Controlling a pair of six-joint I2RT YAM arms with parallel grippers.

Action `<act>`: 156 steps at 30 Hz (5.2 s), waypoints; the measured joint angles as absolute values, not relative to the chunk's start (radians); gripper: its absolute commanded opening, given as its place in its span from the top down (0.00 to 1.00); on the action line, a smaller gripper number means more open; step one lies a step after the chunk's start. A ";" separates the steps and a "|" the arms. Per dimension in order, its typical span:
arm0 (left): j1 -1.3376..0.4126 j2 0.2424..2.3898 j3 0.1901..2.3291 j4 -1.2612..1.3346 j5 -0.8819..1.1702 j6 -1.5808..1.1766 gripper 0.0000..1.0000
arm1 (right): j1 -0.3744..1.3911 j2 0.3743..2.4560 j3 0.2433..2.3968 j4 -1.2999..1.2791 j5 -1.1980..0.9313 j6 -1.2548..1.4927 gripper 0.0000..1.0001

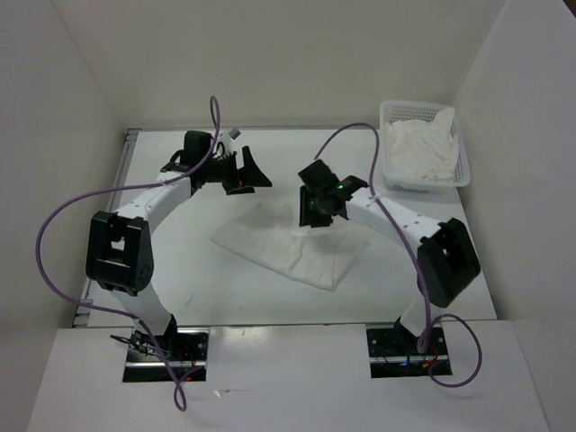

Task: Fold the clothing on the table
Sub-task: Fold the skirt

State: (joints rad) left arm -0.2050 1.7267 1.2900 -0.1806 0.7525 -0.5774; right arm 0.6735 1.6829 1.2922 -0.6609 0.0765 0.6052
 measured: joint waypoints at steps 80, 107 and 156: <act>0.011 1.744 1.144 -0.342 0.745 -0.393 0.00 | 0.296 1.644 1.096 -0.593 0.030 0.544 1.00; -0.168 0.933 1.102 -0.541 0.126 -0.478 0.00 | 0.297 1.601 1.095 -0.592 0.042 0.526 1.00; -0.332 0.438 1.034 -0.478 0.034 -0.435 0.24 | 0.308 1.578 1.095 -0.598 0.065 0.525 1.00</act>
